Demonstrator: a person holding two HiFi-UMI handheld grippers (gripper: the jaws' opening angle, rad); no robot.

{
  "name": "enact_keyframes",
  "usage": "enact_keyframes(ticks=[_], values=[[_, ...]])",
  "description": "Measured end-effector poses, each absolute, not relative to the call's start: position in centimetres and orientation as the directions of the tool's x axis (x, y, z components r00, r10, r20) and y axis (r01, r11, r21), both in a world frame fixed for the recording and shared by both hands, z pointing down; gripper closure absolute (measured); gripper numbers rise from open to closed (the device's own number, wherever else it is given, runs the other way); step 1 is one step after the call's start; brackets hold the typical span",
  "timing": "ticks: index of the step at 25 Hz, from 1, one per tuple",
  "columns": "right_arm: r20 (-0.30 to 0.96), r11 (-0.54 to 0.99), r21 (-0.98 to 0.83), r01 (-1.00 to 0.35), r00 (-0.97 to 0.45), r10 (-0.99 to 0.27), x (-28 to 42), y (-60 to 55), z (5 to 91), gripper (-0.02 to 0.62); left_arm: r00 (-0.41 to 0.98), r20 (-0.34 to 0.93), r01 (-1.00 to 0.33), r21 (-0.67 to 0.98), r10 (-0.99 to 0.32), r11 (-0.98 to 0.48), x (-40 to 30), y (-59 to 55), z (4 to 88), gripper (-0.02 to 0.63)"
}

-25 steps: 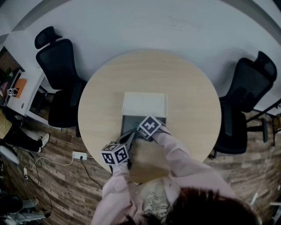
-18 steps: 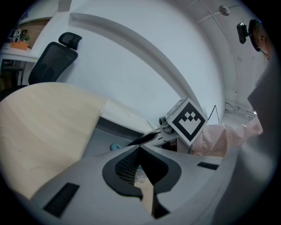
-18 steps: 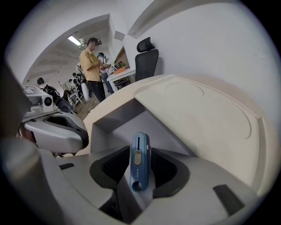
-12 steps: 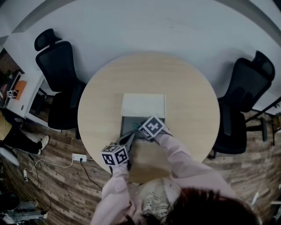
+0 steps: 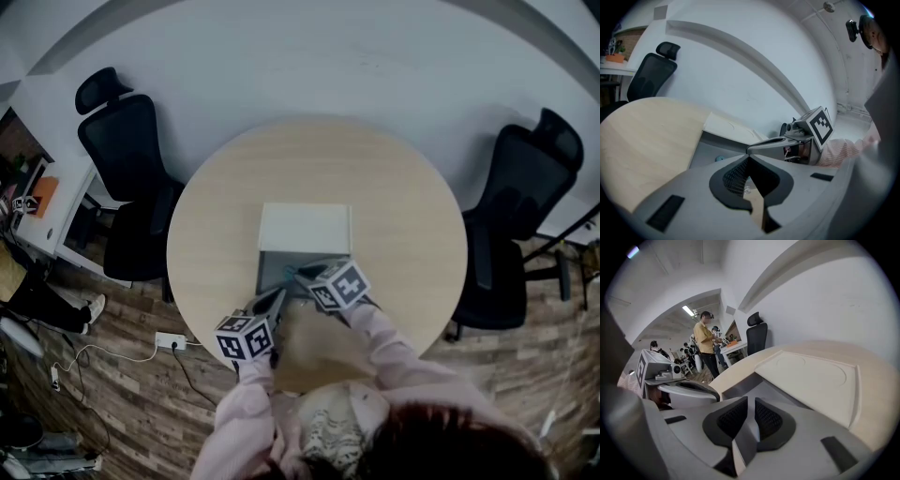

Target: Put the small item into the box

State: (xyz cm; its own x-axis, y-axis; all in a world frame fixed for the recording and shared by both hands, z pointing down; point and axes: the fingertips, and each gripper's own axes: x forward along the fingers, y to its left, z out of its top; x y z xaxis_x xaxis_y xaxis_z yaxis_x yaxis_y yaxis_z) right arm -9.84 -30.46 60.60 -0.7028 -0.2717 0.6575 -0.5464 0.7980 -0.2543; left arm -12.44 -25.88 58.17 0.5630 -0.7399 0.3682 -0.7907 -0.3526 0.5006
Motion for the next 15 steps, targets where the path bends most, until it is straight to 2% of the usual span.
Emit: enact_keyframes(ticks=[10,15], values=[[0.495,0.791,-0.308,-0.528,-0.799,-0.341,-9.9,-28.7,56.6,0.595,0.550,0.331,-0.811,0.432,-0.767,-0.395,-12.4,-25.1,56.1,0.595],[0.432,0.787,-0.317,-0.529,-0.819,-0.377,-9.7,-28.5,55.0,0.595,0.549,0.304,-0.814,0.403,-0.778,-0.418,-12.2,-25.0,54.9,0.595]])
